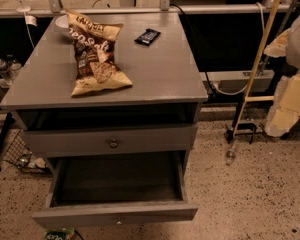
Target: Close middle drawer
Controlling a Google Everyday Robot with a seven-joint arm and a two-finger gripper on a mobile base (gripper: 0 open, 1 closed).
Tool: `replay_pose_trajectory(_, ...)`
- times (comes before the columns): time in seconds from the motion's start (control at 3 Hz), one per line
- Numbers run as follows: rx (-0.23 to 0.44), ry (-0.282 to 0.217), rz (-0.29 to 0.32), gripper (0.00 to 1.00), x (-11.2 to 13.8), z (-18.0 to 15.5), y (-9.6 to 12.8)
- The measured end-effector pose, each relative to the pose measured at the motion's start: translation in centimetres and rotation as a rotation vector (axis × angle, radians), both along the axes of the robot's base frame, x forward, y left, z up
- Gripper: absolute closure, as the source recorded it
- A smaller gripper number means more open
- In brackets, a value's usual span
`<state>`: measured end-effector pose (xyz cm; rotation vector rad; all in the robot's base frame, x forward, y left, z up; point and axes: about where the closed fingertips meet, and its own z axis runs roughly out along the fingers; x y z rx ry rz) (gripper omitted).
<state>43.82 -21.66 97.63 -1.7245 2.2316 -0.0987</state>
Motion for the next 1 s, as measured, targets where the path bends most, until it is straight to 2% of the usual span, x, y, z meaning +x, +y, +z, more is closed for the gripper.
replay_pose_trajectory(0.33, -0.001, -0.005, -0.002, 0.0, 0.0, 0.0, 0.1)
replay_pose_trajectory(0.67, 0.022, 0.022, -0.019, 0.0, -0.8, -2.2, 0.8)
replay_pose_trajectory(1.0, 0.133, 0.078, -0.103, 0.0, -3.0, -7.4, 3.6)
